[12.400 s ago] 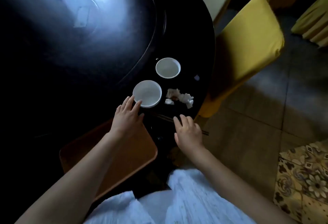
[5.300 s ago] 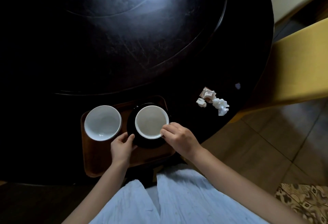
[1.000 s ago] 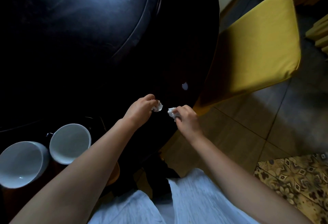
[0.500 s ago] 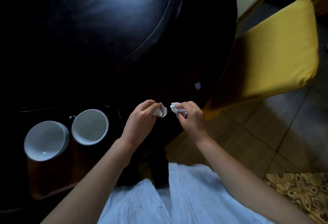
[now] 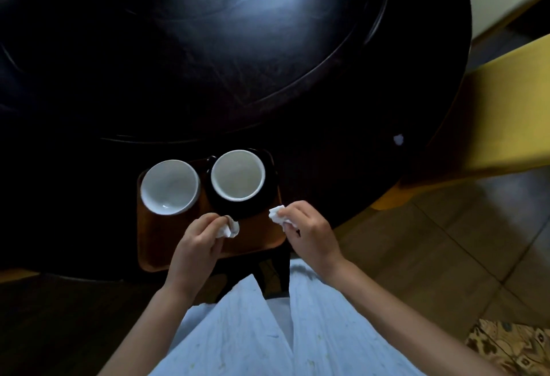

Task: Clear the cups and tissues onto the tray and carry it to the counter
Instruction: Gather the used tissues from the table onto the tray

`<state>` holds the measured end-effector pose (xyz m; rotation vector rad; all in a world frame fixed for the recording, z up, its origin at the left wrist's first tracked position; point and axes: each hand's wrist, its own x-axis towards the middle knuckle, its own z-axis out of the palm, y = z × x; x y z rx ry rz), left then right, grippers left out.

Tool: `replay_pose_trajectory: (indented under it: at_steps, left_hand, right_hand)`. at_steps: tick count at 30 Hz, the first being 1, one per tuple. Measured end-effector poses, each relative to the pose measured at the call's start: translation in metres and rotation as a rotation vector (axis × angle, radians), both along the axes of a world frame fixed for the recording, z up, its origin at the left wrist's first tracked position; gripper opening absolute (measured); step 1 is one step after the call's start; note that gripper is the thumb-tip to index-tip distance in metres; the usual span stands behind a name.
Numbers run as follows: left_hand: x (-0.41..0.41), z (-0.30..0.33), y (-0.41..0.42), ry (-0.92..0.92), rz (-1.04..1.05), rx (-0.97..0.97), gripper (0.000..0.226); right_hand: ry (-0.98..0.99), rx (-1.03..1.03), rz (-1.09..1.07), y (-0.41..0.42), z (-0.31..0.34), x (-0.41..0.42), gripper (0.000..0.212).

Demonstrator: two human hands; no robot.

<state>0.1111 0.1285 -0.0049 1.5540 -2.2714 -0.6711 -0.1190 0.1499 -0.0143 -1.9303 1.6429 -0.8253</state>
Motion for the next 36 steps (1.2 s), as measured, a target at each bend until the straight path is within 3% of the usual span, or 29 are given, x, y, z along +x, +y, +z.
replay_pose_trajectory:
  at_steps: [13,20,25,30,36]
  left_hand:
    - [0.075,-0.045,-0.010,-0.189,-0.074,0.047,0.038]
    - [0.079,-0.052,0.007,-0.430,-0.086,-0.043,0.056]
    - [0.080,-0.053,0.030,-0.405,-0.060,-0.129,0.057]
    - [0.069,-0.059,0.024,-0.268,-0.235,-0.178,0.051]
    - [0.045,-0.070,0.016,-0.442,-0.329,-0.057,0.061]
  right_hand:
    - [0.334,0.056,0.007,0.007,-0.033,0.081,0.026]
    - [0.522,0.121,-0.017,0.026,-0.042,0.081,0.043]
    - [0.517,0.097,-0.082,0.045,-0.043,0.079,0.057]
    - [0.529,0.033,-0.025,0.048,-0.043,0.077,0.059]
    - [0.535,-0.050,0.086,0.030,-0.040,0.080,0.044]
